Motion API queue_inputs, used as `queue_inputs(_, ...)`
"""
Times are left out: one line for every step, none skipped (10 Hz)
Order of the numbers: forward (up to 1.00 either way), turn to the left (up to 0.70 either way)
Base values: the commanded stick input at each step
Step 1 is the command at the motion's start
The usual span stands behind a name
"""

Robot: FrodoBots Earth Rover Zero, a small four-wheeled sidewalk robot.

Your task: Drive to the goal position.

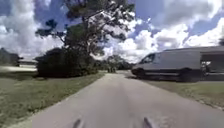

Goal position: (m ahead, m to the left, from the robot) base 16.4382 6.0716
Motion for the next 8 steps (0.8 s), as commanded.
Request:
queue_inputs(0.7,0.0)
queue_inputs(0.7,0.0)
queue_inputs(0.7,0.0)
queue_inputs(0.7,0.13)
queue_inputs(0.7,0.35)
queue_inputs(0.7,0.35)
queue_inputs(0.7,0.35)
queue_inputs(0.7,0.26)
